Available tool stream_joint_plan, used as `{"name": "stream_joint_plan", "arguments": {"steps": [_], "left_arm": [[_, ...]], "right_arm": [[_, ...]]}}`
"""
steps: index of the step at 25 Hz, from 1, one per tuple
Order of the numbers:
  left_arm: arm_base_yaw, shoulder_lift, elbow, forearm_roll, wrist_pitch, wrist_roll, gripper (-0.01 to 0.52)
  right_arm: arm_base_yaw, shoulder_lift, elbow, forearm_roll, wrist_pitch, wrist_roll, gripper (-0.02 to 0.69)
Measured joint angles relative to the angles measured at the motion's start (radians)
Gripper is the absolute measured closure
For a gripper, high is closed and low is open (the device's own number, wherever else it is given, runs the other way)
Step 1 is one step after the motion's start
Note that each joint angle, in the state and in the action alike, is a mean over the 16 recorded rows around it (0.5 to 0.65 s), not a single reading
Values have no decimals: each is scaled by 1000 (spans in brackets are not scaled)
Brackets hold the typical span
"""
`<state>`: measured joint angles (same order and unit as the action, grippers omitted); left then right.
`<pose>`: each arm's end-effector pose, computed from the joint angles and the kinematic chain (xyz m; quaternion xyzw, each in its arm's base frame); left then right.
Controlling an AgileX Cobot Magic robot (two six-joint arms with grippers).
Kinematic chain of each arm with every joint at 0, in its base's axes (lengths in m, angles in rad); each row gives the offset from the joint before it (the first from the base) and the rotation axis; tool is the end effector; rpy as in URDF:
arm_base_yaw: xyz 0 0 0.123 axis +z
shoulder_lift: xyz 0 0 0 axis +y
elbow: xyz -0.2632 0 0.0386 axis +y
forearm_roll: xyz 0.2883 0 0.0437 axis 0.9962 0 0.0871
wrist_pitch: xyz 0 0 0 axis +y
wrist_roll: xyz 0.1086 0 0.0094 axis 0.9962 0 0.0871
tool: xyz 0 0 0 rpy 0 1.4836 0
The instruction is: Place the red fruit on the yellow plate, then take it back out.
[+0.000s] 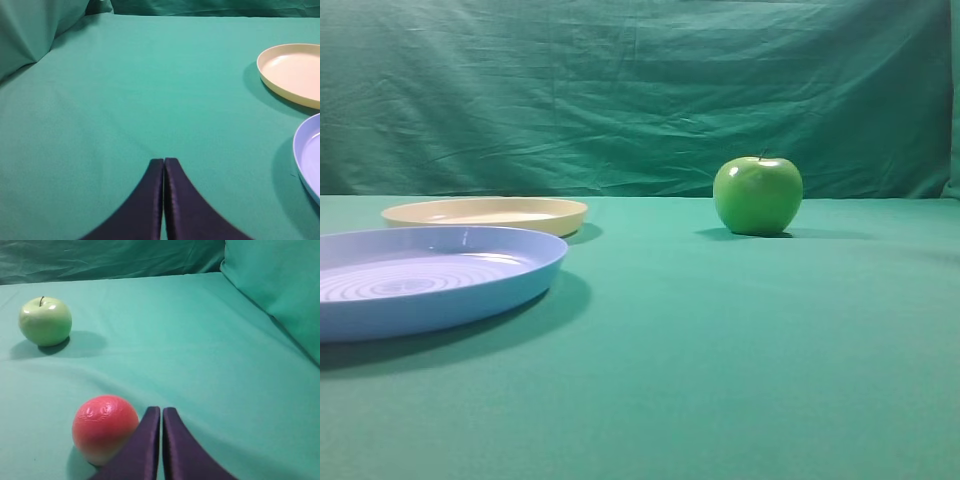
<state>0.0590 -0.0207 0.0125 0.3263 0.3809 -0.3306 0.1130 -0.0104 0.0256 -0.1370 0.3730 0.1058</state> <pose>0.1274 0.0206 0.1735 -0.0700 0.7913 0.0574 0.6047 0.1292 0.0092 0.1661 -0.0394 0.8031 0.0071 0.5945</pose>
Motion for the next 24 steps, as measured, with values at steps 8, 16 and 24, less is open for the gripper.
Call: {"name": "stream_joint_plan", "arguments": {"steps": [8,16,24], "left_arm": [[0,0,0,0,0,-1,514],[0,0,0,0,0,-1,514],[0,0,0,0,0,-2,514]], "right_arm": [[0,0,-1,3,16,-35,665],[0,0,-2,5,23,-47,665],[0,0,-2,5,23,-48,665]]}}
